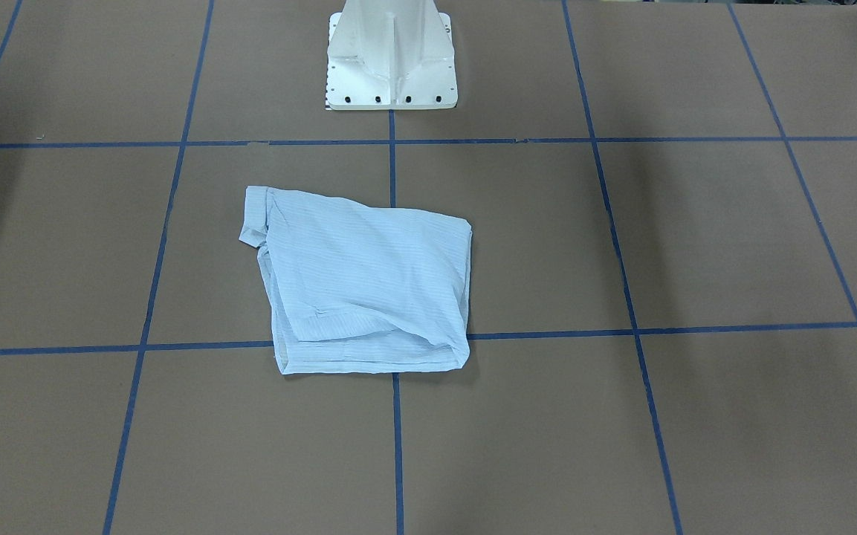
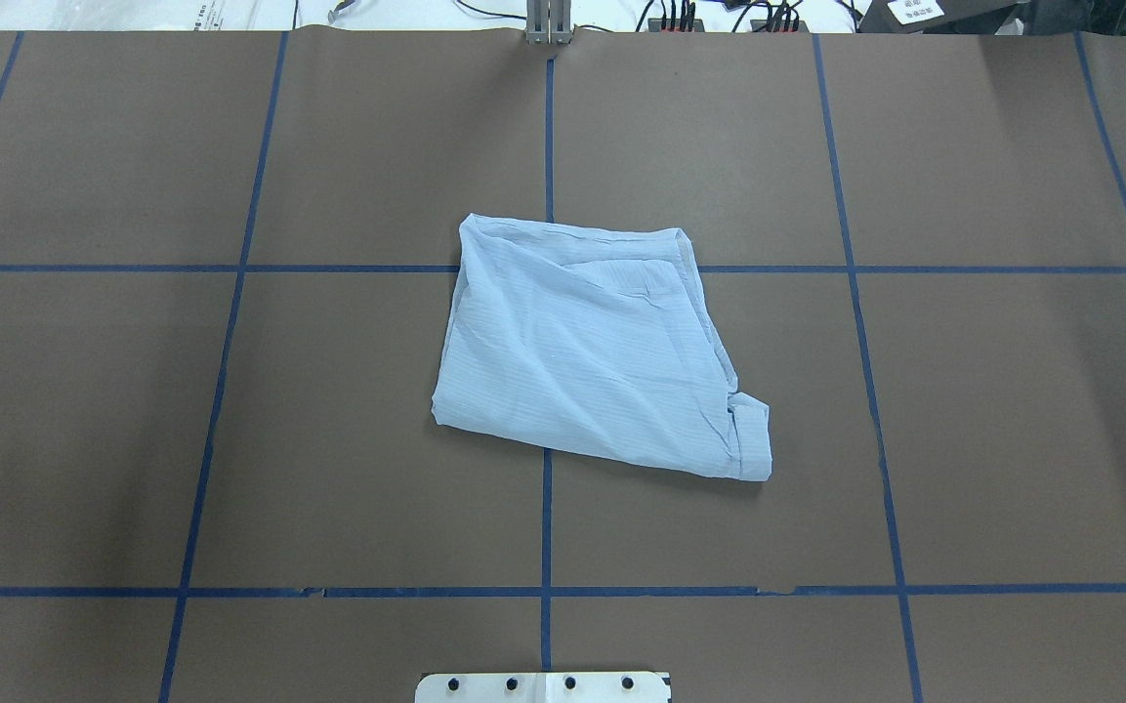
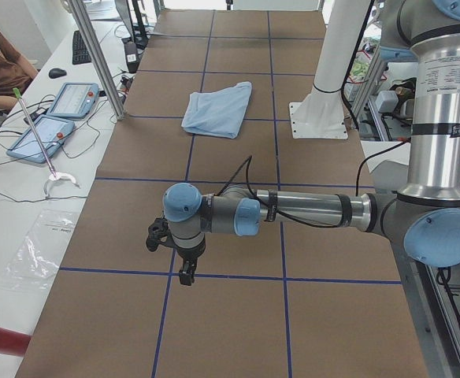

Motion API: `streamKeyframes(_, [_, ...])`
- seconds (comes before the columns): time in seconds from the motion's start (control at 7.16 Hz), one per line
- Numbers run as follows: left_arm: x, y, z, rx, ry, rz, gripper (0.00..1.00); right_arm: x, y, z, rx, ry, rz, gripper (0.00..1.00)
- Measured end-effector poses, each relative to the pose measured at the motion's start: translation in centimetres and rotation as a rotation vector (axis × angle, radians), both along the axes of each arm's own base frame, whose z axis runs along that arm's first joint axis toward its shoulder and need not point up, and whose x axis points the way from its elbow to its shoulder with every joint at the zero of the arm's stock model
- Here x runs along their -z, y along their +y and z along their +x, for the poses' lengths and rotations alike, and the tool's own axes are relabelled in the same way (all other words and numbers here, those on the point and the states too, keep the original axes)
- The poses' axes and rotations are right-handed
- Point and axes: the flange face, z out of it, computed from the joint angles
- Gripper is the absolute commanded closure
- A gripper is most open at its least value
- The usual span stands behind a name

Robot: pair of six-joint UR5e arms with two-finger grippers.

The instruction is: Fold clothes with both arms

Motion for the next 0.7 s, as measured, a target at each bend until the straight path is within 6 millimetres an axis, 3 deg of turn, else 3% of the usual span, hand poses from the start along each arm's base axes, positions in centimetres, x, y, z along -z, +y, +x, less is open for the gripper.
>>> streamKeyframes(0.7, [0.41,-0.05,0.00,0.001,0.001,0.005,0.00,0.21,-0.47,0.22,-0.002,0.030,0.027,0.00])
